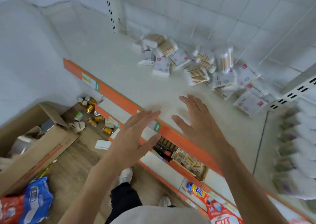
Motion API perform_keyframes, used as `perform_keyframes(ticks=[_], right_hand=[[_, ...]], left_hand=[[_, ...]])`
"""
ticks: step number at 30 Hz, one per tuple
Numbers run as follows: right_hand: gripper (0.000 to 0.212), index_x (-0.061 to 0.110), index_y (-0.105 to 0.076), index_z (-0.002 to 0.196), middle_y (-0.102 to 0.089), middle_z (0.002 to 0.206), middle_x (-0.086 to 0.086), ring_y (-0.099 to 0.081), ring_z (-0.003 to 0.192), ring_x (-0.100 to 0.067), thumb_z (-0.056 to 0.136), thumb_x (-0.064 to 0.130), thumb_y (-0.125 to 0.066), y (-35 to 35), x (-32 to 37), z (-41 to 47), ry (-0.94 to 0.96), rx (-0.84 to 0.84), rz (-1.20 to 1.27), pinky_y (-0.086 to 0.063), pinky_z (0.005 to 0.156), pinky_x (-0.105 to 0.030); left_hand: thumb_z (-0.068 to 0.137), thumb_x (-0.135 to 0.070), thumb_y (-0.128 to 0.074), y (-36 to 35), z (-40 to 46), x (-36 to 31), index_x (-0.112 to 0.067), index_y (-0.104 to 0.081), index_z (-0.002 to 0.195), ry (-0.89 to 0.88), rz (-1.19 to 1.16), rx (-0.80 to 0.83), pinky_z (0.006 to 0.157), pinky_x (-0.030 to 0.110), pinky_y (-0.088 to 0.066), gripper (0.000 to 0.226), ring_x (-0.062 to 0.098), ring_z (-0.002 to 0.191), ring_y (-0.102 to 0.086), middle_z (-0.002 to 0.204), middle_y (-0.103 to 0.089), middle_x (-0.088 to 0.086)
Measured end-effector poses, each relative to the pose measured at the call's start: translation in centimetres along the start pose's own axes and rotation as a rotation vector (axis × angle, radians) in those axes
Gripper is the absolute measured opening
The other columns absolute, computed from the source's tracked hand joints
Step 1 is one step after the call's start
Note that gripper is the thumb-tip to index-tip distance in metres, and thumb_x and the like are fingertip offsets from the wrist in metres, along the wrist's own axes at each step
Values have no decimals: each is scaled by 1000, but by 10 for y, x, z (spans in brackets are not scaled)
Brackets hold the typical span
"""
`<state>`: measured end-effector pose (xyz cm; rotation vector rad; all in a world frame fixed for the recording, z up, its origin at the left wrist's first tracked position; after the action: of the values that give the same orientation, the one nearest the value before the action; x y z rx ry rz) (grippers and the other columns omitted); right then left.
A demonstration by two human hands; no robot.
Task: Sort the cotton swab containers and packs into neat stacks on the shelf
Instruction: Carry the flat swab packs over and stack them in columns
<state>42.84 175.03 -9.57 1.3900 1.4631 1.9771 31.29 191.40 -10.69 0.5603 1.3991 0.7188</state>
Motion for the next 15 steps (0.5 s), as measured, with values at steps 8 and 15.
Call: perform_keyframes(ticks=[8,15], right_hand=[[67,15,-35,151,-33,157,-9,-32,144,-27,96,43,-61,6,20,114,-117,-109,-113,-30,116,-40],[43,6,-45,134,-44,138,-15,-44,127,-35,97,25,-57,5,5,209,-326,-170,-246,-38,102,-42]], left_hand=[[97,-48,-57,47,87,50,-43,-27,153,-154,3,136,116,25,-17,64,1,148,-19,158,-34,-14],[97,-43,-58,65,134,90,-37,-33,152,-240,-10,190,108,15,-17,61,2,142,-30,153,-39,-15]])
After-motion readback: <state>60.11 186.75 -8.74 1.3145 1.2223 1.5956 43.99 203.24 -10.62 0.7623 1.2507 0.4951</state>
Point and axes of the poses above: each hand's wrist, its own z-axis towards the middle knuckle, its own y-axis out of the back of the hand, x = y × z, the point moved 7 cm from there along z, towards the middle knuckle
